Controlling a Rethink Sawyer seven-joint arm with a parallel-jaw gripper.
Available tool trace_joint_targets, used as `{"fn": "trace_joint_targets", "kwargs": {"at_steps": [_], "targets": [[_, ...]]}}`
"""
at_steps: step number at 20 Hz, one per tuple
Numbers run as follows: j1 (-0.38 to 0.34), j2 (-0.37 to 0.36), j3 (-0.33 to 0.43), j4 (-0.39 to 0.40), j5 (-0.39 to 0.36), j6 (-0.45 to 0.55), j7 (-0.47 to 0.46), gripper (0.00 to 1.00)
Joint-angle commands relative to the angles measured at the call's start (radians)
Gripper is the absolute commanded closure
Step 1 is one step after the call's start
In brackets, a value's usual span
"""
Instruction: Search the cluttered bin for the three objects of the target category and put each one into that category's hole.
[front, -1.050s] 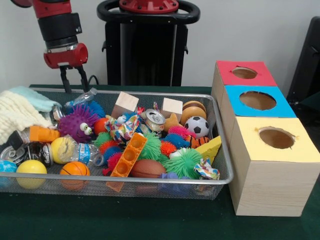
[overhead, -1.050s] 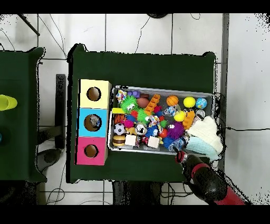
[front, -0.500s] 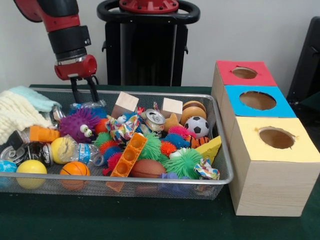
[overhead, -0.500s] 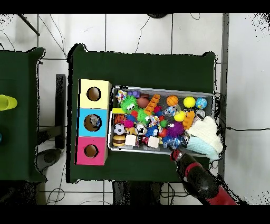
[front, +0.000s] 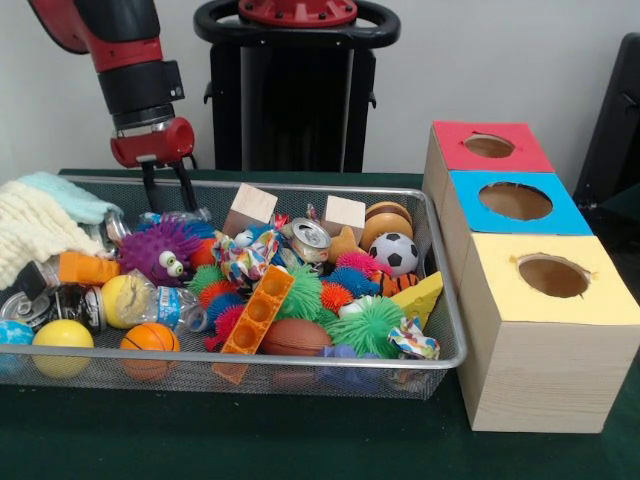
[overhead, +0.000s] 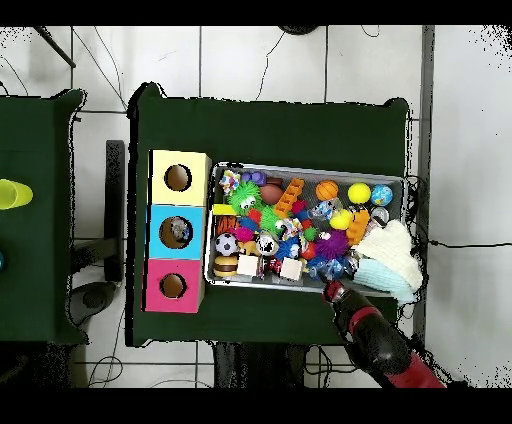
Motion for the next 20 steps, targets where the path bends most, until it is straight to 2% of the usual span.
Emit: {"fn": "trace_joint_targets", "kwargs": {"at_steps": [1,5,8,12,15,18,20], "targets": [[0.001,-0.014,-0.018,-0.057,0.051,0.06,0.207,0.0],[0.002,-0.067,-0.007,-0.026,0.072,0.099,0.212,0.0],[0.013,-0.16,0.002,0.021,0.104,0.139,0.231,0.0],[0.016,-0.21,0.019,0.045,0.13,0.175,0.237,0.0],[0.013,-0.199,0.028,0.046,0.137,0.172,0.234,0.0],[0.025,-0.121,0.013,-0.006,0.126,0.126,0.217,0.0],[0.036,-0.095,0.005,-0.026,0.126,0.099,0.218,0.0]]}}
